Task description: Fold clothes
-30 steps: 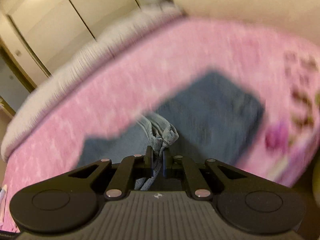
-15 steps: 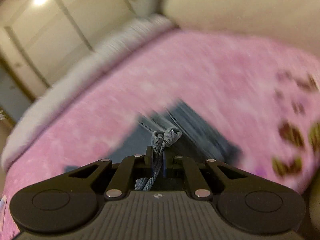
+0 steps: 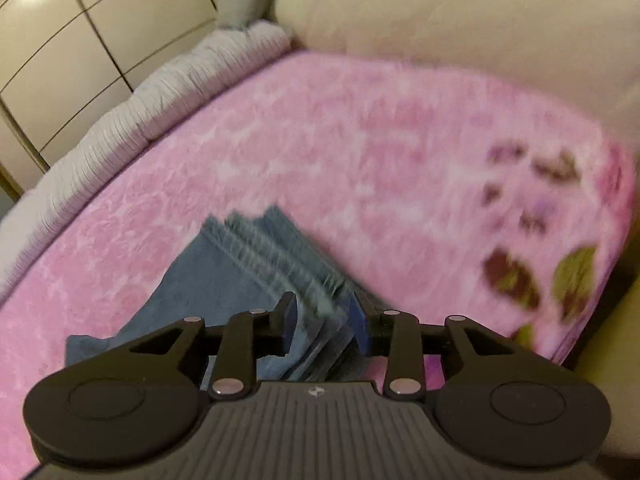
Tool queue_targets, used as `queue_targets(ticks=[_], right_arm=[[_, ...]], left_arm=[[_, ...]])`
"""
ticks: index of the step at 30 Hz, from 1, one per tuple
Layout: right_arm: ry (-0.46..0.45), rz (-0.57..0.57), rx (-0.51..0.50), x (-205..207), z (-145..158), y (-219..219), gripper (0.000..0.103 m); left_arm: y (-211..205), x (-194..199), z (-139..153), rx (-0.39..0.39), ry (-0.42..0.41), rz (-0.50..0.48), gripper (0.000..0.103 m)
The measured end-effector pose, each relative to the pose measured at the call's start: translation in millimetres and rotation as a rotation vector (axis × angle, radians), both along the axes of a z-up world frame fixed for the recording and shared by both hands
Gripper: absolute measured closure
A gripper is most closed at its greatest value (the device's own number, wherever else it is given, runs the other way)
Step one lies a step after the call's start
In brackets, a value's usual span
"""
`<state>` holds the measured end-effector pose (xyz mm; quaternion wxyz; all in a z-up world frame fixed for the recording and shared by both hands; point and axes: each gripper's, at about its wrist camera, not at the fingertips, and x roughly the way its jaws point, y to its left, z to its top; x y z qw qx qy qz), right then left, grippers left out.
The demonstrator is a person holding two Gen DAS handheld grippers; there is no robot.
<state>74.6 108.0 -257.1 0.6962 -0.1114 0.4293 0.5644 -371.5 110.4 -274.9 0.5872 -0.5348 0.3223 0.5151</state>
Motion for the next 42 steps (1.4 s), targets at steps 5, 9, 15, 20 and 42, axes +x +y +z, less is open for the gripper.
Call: queue_targets(ticks=[5,9,15,20,42], right_arm=[[0.046,0.042,-0.178,0.2,-19.9,19.0,0.064],[0.06,0.03,-0.214,-8.1,-7.6,11.4,0.056],[0.115,0.038,-0.332,-55.4,5.1,-18.8,0.036],[0.107,-0.007,-0.352,-103.1,6.4,-39.1,0.029],[0.054,-0.086,-0.372,-210.6,31.2,-62.7,0.027]], left_arm=[[13.1,10.7,-7.6,-0.065,0.08,-0.042,0.073],[18.9,16.6,2.0,-0.098,0.18,-0.064,0.065],[24.0,14.3,22.5,-0.091,0.219,-0.131,0.057],[24.1,-0.4,28.1,-0.058,0.205,-0.211,0.056],[29.8,-79.7,59.7,0.026,0.126,-0.32,0.05]])
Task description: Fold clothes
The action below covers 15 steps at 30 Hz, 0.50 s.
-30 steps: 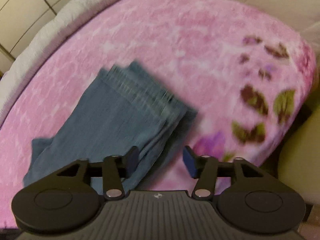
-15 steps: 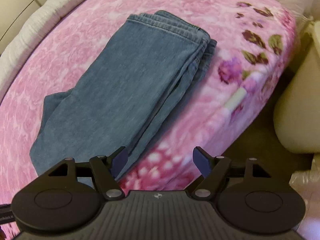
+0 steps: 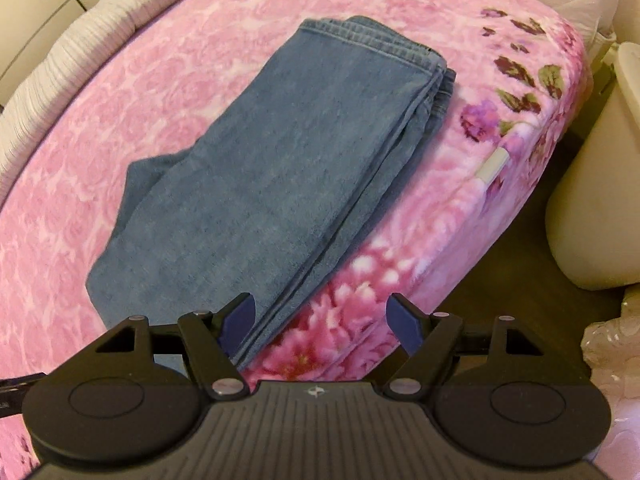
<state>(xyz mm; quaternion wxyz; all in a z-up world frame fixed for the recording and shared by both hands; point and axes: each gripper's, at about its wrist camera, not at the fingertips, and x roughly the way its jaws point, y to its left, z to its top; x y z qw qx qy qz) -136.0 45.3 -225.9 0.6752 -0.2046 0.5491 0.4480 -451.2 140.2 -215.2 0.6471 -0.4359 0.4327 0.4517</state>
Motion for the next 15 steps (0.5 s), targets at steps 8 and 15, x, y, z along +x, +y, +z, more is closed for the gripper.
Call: queue_targets(ticks=[8,15], right_arm=[[-0.02,0.057,-0.007,-6.8,-0.8,15.4,0.027],[-0.063,0.091,0.03,-8.6,2.3,18.9,0.027]], left_arm=[[5.2,5.6,-0.1,0.004,-0.032,-0.002,0.05],[6.7,9.4,-3.8,0.004,-0.039,-0.017,0.05]])
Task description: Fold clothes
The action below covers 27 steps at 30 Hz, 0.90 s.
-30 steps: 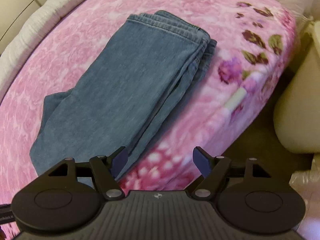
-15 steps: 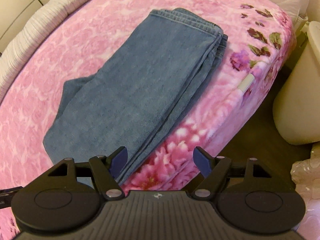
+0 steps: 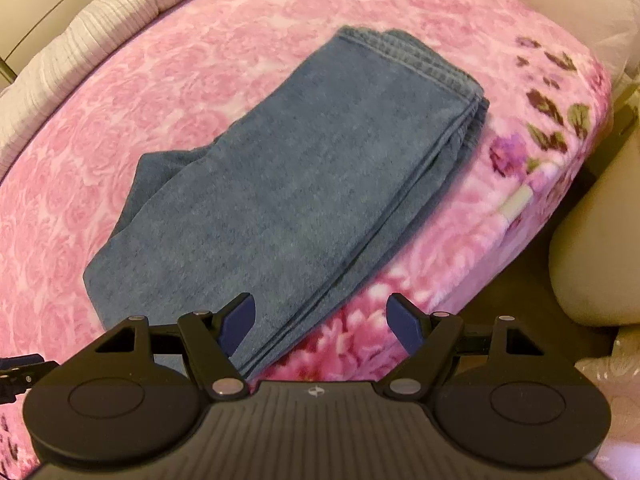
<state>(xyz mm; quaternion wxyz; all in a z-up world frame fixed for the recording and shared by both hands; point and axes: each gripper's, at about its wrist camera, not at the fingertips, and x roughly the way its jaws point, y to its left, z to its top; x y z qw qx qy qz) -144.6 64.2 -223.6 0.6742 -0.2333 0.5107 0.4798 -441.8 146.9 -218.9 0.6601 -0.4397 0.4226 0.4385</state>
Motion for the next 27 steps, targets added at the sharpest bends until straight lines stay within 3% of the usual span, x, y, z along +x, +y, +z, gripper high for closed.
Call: queue_targets(ticks=[5,9,16,22,27], right_arm=[[-0.132,0.135,0.07,-21.1,6.2,-13.5,0.028],[-0.268,0.359,0.112,-64.4,3.3,-34.2,0.028],[-0.333,0.717,0.124,-142.7,-27.1,-65.9,0.03],[-0.398,0.901,0.131,-184.7,-56.0,-73.3,0.03],[-0.548,1.026,0.166,-210.0,-78.2,-82.1,0.03]], left_arm=[[-9.8,-7.2,-5.8,-0.019,-0.029,-0.013,0.05],[-25.9,-13.0,-11.8,-0.034,-0.055,-0.038,0.05],[-50.8,-34.6,-32.5,-0.078,-0.074,-0.033,0.05],[-67.2,-55.1,-47.6,-0.088,-0.125,-0.026,0.05],[-75.6,-67.2,-59.7,-0.087,-0.147,-0.013,0.051]])
